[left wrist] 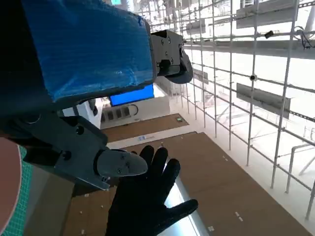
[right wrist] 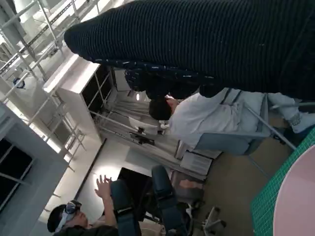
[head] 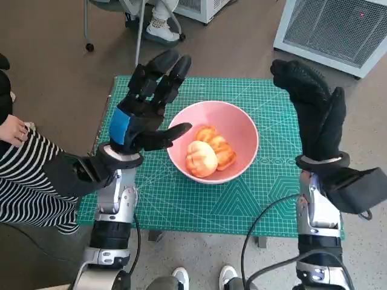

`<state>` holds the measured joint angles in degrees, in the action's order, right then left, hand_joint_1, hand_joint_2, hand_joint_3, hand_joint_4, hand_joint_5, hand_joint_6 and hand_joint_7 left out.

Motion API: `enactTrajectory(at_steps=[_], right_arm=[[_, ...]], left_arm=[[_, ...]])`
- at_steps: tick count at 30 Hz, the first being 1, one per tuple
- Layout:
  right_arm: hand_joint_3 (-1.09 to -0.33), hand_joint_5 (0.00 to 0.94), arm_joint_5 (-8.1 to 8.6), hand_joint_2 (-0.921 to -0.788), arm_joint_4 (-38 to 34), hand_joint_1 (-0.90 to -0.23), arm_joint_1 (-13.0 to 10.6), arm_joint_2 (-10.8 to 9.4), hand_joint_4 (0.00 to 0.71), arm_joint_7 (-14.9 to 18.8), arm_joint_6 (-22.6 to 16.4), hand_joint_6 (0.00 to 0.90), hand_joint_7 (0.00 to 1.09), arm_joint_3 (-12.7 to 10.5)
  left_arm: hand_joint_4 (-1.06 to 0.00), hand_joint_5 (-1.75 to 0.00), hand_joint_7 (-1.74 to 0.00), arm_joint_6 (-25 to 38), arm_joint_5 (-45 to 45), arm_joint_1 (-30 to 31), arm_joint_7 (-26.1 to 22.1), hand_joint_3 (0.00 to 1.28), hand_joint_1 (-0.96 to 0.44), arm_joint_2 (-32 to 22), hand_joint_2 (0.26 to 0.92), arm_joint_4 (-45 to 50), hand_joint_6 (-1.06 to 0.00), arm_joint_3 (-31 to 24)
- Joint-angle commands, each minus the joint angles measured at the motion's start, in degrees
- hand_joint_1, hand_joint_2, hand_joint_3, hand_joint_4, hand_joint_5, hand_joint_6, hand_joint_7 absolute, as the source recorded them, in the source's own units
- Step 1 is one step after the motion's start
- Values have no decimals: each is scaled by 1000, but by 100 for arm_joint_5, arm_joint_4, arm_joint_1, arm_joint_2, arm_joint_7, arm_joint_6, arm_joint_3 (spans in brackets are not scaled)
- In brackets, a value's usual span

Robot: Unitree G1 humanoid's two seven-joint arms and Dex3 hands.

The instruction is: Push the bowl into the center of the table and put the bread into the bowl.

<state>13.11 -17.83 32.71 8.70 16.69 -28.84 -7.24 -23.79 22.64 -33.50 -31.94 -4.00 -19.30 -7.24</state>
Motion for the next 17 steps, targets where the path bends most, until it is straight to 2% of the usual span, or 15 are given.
enactTrajectory(at_steps=[1,17], right_arm=[[-690,1,-56,-921,-94,-766,-148,-28,196,-4,16,49,535,2],[-690,1,-49,-921,-117,-763,-159,-18,197,3,20,51,533,-5]], left_arm=[[-172,-14,-553,50,46,47,2,469,1,31,716,69,1,-7],[-175,-14,-557,102,-4,59,75,475,-24,26,710,90,1,-7]])
